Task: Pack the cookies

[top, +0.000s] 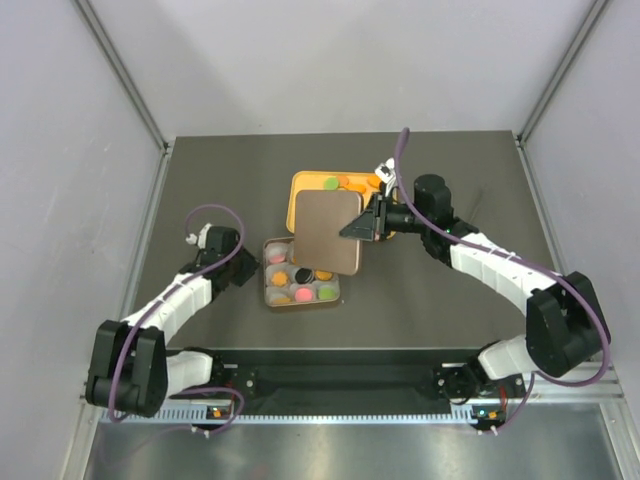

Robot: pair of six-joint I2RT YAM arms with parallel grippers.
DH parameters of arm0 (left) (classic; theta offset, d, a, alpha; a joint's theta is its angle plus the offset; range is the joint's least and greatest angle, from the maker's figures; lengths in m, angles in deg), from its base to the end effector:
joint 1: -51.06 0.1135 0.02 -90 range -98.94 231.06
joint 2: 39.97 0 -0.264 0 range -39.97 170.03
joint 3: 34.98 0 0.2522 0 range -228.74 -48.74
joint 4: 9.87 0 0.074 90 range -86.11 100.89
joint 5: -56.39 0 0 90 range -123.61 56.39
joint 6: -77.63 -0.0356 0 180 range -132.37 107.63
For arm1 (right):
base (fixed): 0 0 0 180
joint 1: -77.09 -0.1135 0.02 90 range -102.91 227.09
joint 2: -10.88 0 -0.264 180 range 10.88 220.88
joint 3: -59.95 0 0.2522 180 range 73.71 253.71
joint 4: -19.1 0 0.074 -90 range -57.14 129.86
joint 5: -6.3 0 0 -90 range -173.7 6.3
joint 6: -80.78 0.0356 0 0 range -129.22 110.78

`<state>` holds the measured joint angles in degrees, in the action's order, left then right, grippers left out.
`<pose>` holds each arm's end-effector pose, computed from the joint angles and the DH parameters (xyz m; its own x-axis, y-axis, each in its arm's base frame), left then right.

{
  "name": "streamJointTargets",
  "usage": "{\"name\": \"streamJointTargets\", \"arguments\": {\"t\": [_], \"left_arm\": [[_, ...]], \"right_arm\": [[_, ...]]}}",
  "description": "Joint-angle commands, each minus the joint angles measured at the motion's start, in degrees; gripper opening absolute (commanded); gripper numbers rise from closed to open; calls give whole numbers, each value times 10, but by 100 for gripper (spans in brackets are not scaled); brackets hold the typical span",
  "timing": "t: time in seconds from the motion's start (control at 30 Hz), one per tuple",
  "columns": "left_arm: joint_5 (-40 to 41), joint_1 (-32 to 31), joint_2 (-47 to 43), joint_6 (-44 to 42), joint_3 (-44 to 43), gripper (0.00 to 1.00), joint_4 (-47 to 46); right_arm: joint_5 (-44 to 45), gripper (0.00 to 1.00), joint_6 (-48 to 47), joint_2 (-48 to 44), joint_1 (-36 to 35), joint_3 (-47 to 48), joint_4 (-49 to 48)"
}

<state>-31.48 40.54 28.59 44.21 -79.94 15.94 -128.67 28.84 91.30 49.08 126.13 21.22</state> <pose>0.2223 -0.0399 0.1751 -0.5437 -0.7474 -0.3819 -0.5358 0.6593 -0.5275 0.2669 0.1705 0.2838 -0.7697 0.0846 -0.6328 -0.5797 0.3226 0.7483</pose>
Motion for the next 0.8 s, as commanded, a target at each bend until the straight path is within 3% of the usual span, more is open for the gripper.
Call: {"name": "streamJointTargets", "arguments": {"t": [0.0, 0.13, 0.4, 0.63, 0.77], "left_arm": [[-19, -35, 4, 28, 2, 42, -51], [-12, -67, 8, 45, 0, 42, -63], [35, -70, -25, 23, -18, 47, -36], [33, -13, -56, -6, -40, 56, -5], [18, 20, -89, -26, -52, 68, -3]], "right_arm": [[-32, 0, 37, 1, 9, -15, -97], [-36, 0, 55, 1, 13, -39, -128], [-55, 0, 71, -4, 31, -64, -147], [-67, 0, 101, -1, 34, -76, -182], [-70, 0, 117, 3, 34, -80, -202]]}}
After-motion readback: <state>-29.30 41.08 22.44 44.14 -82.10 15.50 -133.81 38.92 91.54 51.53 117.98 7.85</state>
